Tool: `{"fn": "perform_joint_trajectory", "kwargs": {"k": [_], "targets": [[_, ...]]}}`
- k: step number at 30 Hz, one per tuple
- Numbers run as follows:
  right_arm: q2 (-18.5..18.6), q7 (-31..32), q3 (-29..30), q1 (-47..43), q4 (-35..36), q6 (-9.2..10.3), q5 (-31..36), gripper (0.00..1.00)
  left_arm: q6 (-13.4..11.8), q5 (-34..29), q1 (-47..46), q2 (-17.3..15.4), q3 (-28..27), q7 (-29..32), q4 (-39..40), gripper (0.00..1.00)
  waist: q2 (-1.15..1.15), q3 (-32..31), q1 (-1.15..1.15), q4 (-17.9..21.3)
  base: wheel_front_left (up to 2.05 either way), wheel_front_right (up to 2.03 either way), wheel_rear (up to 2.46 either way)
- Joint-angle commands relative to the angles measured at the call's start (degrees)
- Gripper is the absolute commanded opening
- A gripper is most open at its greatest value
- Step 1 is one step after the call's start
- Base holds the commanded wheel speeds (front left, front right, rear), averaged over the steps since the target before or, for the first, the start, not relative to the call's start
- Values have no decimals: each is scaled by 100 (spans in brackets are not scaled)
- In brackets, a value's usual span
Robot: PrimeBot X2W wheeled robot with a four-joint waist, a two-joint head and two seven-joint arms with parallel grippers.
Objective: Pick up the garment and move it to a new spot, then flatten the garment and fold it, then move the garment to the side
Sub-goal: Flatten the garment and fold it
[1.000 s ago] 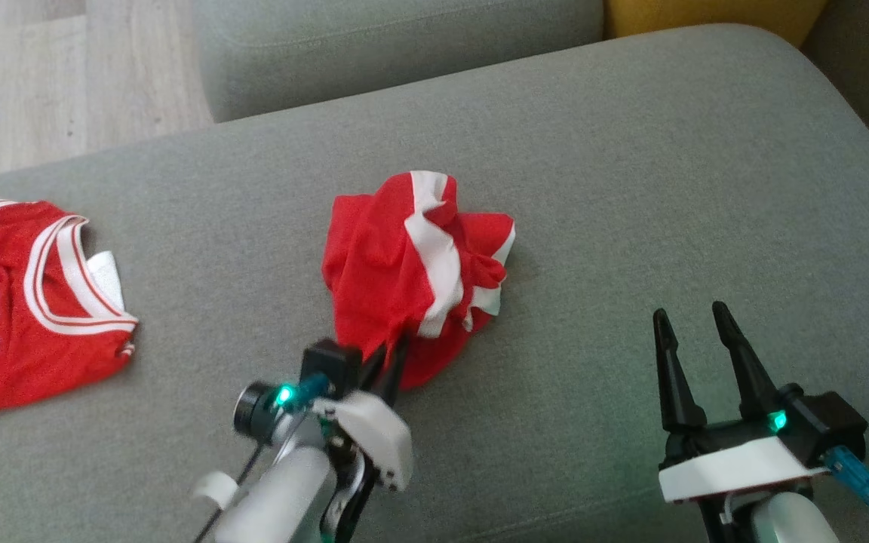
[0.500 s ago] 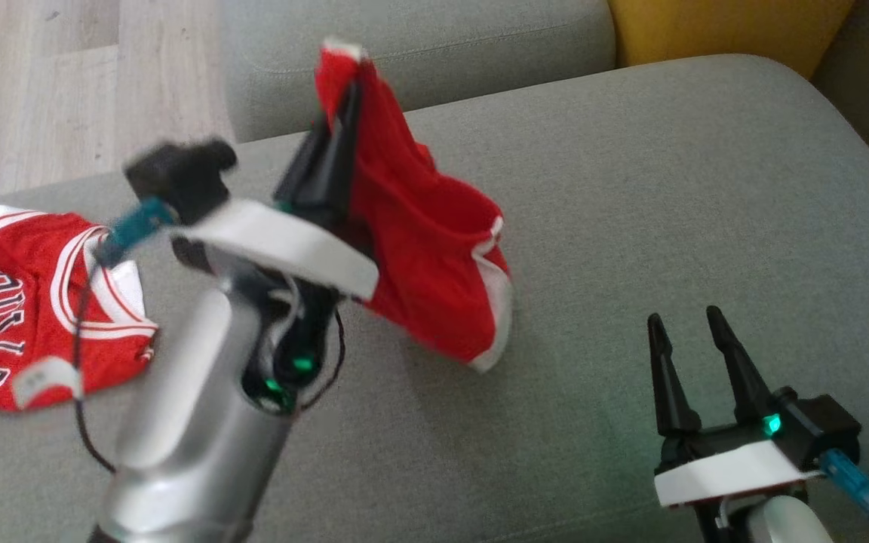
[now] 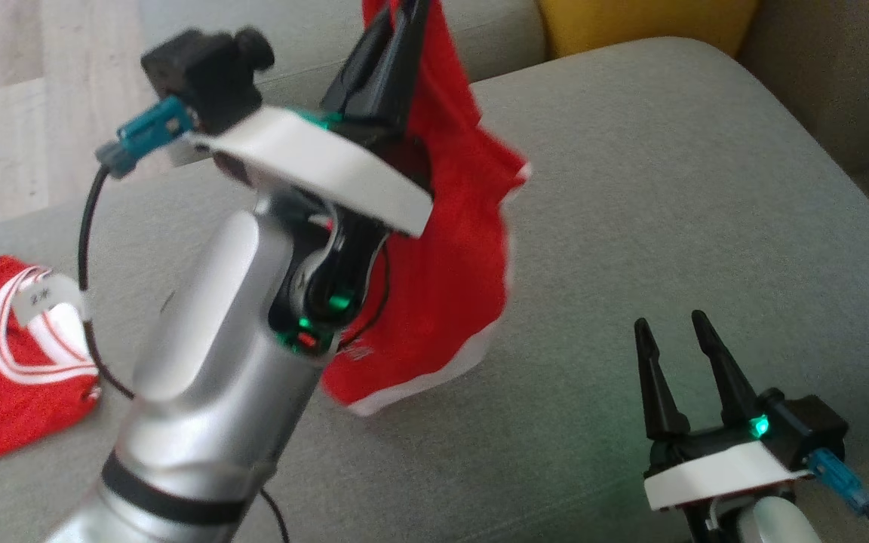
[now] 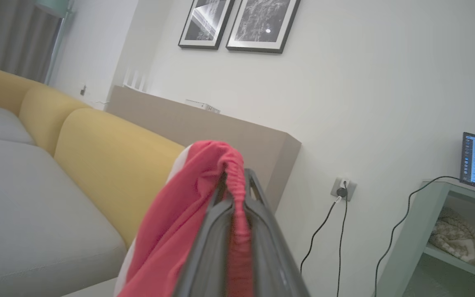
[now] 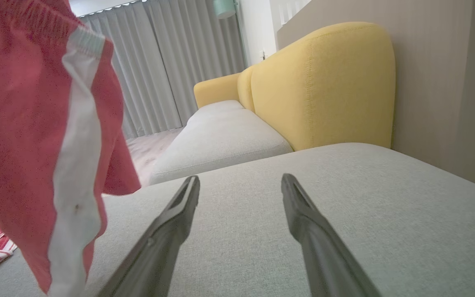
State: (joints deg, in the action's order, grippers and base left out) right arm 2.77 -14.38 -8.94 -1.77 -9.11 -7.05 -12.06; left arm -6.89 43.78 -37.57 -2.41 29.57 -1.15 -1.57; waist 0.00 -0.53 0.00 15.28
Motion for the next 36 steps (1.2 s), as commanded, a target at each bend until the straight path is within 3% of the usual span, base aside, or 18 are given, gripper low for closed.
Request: {"fn": "perform_joint_trajectory", "kwargs": {"k": [1,9,14,21,29,30,31,32,33,36], "targets": [[12,-60,-161,308,160,-44,-38,100,4,77,-532,-56,-142,-168,67,0,0,13,0,156,0,0,0],[11,-61,-201,383,172,-44,-108,100,20,1191,-796,-48,297,-1136,-872,0,0,86,0,475,0,0,0],[11,-62,-158,370,221,-44,-131,100,26,1704,-310,-48,-59,-1348,-2087,0,0,173,0,501,0,0,0],[11,-62,-74,340,274,-44,-130,100,-258,596,388,-559,-806,-1383,-3523,0,0,270,0,297,0,0,0],[11,-62,-115,291,265,-44,-107,100,-584,-55,1022,-466,-1432,-1384,-4175,2,0,229,0,-128,0,0,0],[11,-62,-129,300,267,-44,-102,100,-573,-97,1087,-421,-1499,-1384,-4228,30,0,223,0,-181,0,0,0],[11,-62,-135,306,268,-44,-97,100,-540,-148,1143,-379,-1547,-1384,-4264,48,0,214,0,-235,0,0,0],[11,-62,-135,307,267,-44,-87,100,-513,-210,1193,-340,-1589,-1384,-4286,87,0,205,0,-288,0,0,0],[11,-62,-134,305,263,-44,-71,100,-515,-280,1233,-308,-1633,-1384,-4304,100,0,197,0,-337,0,0,0],[11,-62,-131,286,253,-44,-22,100,-576,-569,1310,-250,-1778,-1384,-4189,100,0,173,0,-450,0,0,0]]}}
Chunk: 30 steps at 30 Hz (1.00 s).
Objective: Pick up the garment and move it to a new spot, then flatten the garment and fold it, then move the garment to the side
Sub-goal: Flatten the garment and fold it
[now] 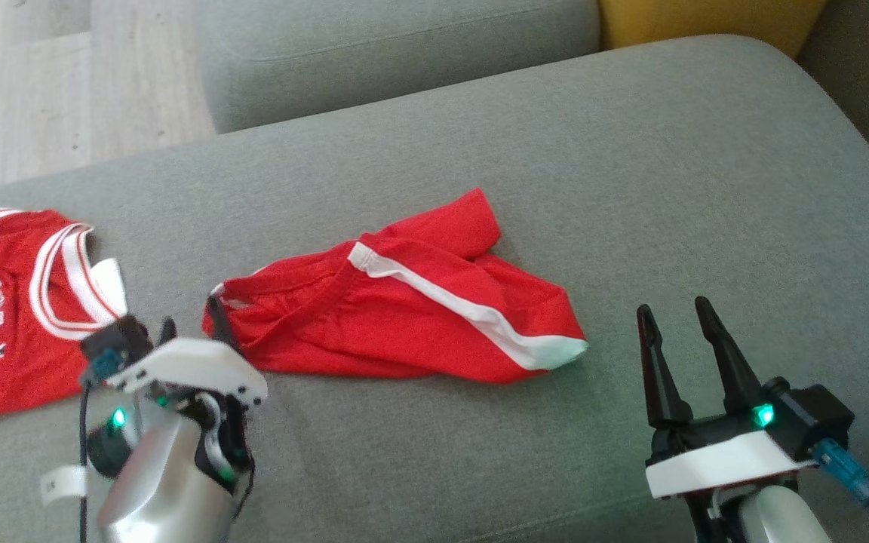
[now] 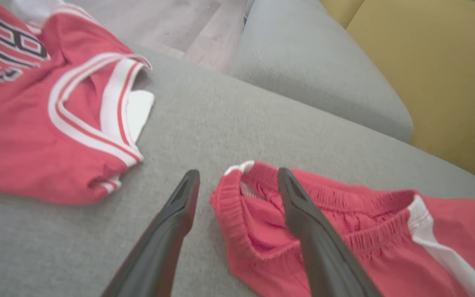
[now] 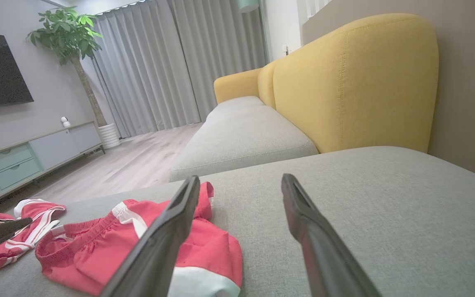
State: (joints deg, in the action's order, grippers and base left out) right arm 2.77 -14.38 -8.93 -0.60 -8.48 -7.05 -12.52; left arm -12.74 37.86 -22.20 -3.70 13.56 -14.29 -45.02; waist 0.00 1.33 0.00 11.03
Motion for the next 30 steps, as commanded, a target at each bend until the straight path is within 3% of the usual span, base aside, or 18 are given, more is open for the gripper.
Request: {"fn": "perform_joint_trajectory", "kwargs": {"k": [1,4,7,9,15,22,30], "targets": [[11,-62,-127,161,191,-44,36,100,-53,-135,-212,-118,-233,-70,272,100,0,-16,0,-50,0,0,0],[11,-62,-122,134,204,-44,61,100,-196,-696,-173,-96,-287,-70,793,100,0,-10,0,-105,0,0,0],[12,-62,-165,140,209,-44,71,100,21,-945,-209,0,58,-71,1011,100,0,50,0,-102,0,0,0],[12,-62,-283,197,207,-44,64,100,233,-1037,-428,51,572,163,905,100,0,138,0,3,0,0,0],[11,-62,-400,292,201,-44,7,100,397,-1328,-1078,73,1366,927,298,100,0,398,0,306,0,0,0],[11,-62,-359,312,188,-44,-9,100,435,-1340,-1691,77,1555,1502,-445,100,0,484,0,522,0,0,0],[11,-62,-280,243,205,-44,2,100,589,-1340,-1863,73,1742,1839,-760,100,0,404,0,475,0,0,0]]}}
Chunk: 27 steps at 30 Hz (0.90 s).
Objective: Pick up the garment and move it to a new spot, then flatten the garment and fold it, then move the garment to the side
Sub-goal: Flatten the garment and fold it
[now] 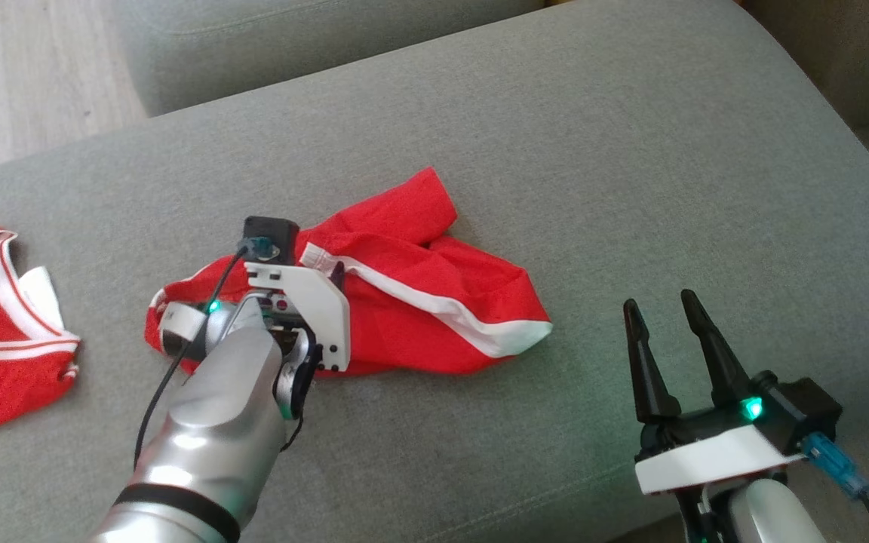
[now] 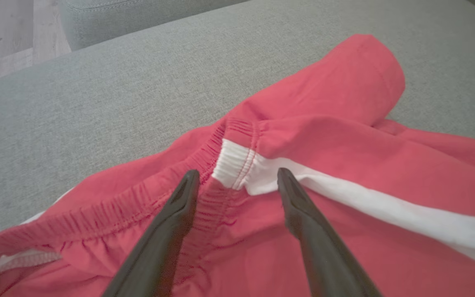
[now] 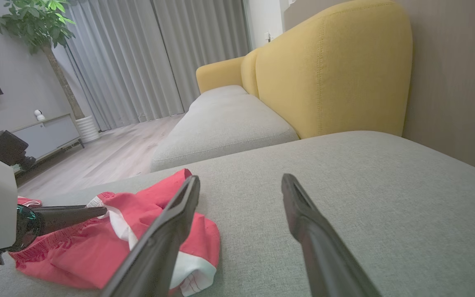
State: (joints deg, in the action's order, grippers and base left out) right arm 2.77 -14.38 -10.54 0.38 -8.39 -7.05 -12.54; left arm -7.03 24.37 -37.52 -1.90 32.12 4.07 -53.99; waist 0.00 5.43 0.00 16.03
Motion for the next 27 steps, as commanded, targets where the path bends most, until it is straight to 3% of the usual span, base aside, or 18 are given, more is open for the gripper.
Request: {"fn": "perform_joint_trajectory", "kwargs": {"k": [1,2,3,4,5,6,7,15,20,27], "targets": [[11,-62,-120,143,200,-44,1,100,34,19,-336,-106,-89,18,133,100,0,-11,0,-45,0,0,0],[11,-62,-126,145,203,-44,-3,100,44,28,-341,-105,-66,18,138,91,0,-12,0,-61,0,0,0],[11,-62,-126,145,203,-44,-3,100,44,28,-341,-105,-66,18,138,91,0,-12,0,-61,0,0,0],[11,-62,-131,150,205,-44,-5,100,59,48,-343,-104,-47,4,150,83,0,-11,0,-77,0,0,0],[11,-62,-133,156,205,-44,-6,100,95,75,-341,-103,-22,-14,168,40,0,-11,0,-94,0,0,0],[11,-62,-134,162,208,-44,-7,100,122,108,-341,-102,-1,-35,185,13,0,-7,0,-114,0,0,0],[11,-62,-130,167,210,-44,-7,100,167,139,-340,-101,49,-41,211,0,0,-4,0,-133,0,0,0],[11,-62,-49,99,190,-44,-2,100,234,351,-227,-100,384,-221,513,0,0,-111,0,-351,0,0,0],[11,-62,112,-105,231,-44,9,100,168,363,391,-377,404,-470,1112,0,0,-291,0,-560,0,0,0],[11,-62,312,-403,344,-44,15,100,-397,504,2100,-997,337,-383,2932,0,0,-358,0,-997,0,0,0]]}}
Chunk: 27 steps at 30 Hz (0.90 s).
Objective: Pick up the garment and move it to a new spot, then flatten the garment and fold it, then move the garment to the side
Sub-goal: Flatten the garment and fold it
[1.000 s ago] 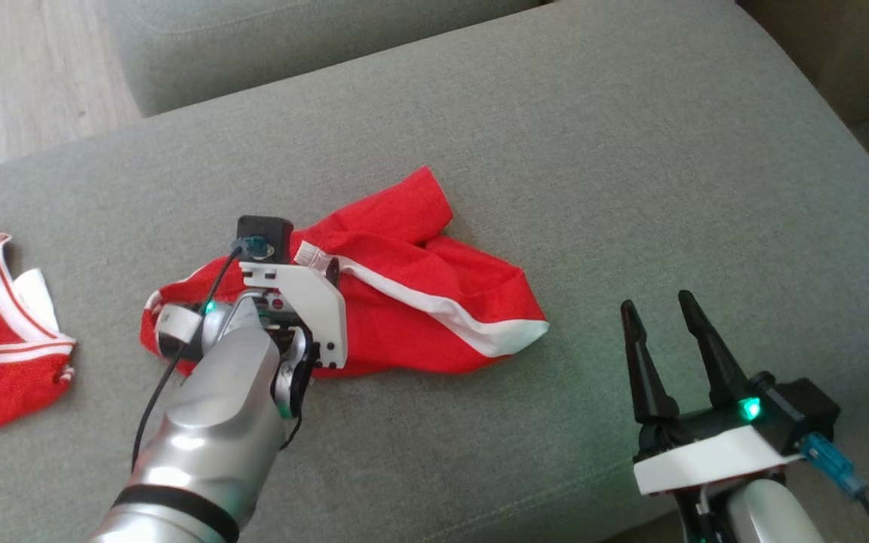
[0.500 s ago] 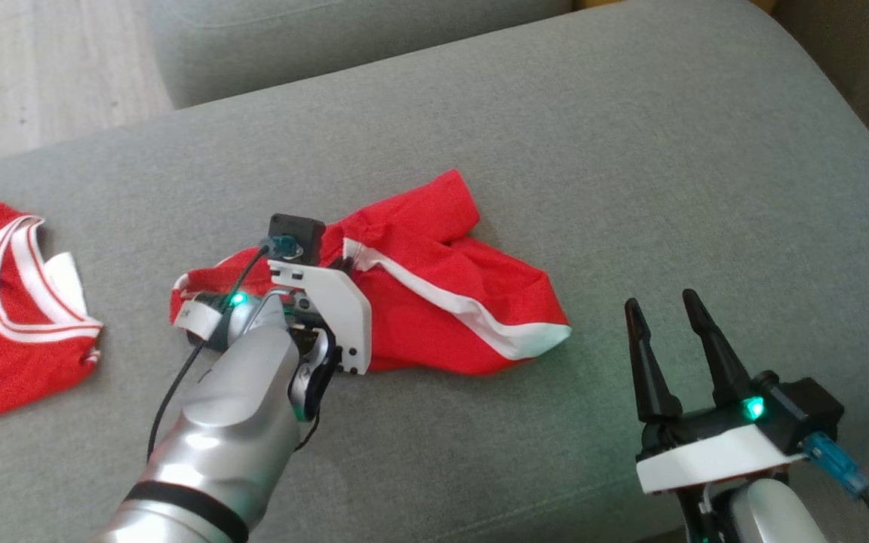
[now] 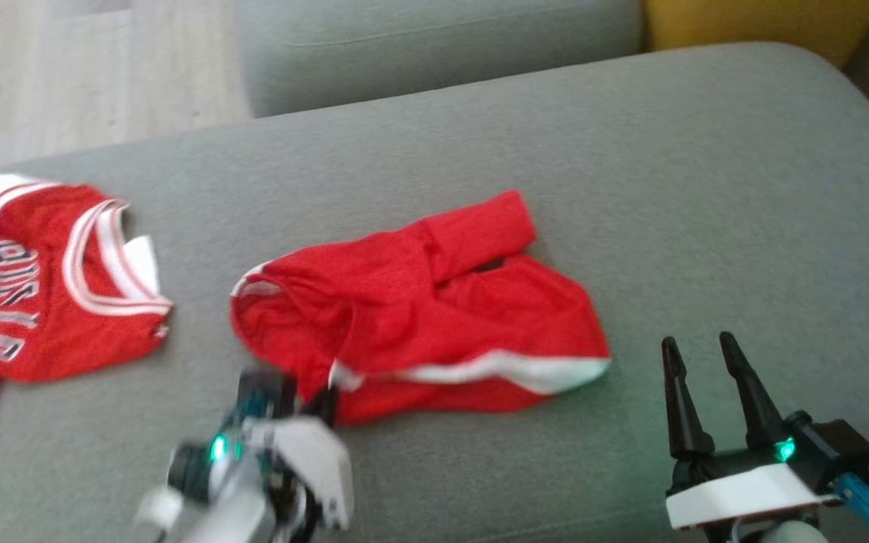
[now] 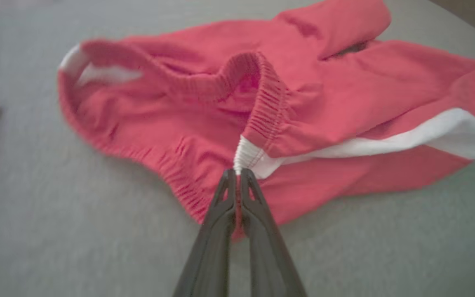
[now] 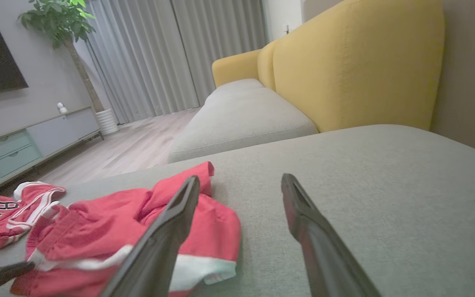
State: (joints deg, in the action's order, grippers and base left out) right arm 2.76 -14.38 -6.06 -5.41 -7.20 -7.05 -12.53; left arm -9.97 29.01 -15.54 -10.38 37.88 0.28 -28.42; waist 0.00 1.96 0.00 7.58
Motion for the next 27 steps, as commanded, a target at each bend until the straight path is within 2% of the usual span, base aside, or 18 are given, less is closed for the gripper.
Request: {"fn": "perform_joint_trajectory", "kwargs": {"k": [1,6,11,12,14,15,19,27], "targets": [[12,-62,-147,168,237,-44,17,100,-192,80,134,-210,-263,15,631,0,0,-7,0,-201,0,0,0],[12,-62,-201,205,241,-44,19,100,-608,210,1106,-469,-377,27,1430,0,0,-10,0,-360,0,0,0],[12,-60,-227,216,201,-44,56,100,-817,333,1596,-578,-511,-72,1729,0,0,-62,0,-428,0,0,0],[12,-52,-227,216,196,-44,64,100,-826,364,1663,-594,-534,-91,1769,8,0,-76,0,-431,0,0,0],[12,-31,-225,211,198,-44,77,100,-822,444,1772,-601,-583,-139,1853,73,0,-101,0,-429,0,0,0],[17,-23,-224,209,198,-44,81,100,-783,463,1808,-614,-568,-150,1897,100,0,-114,0,-426,0,0,0],[23,-4,-235,196,194,-44,88,100,-657,550,1834,-603,-548,-189,2075,100,0,-162,0,-401,0,0,0],[20,1,-303,186,186,-44,69,100,-669,517,1677,-646,-472,20,2110,100,0,-192,0,-283,0,0,0]]}}
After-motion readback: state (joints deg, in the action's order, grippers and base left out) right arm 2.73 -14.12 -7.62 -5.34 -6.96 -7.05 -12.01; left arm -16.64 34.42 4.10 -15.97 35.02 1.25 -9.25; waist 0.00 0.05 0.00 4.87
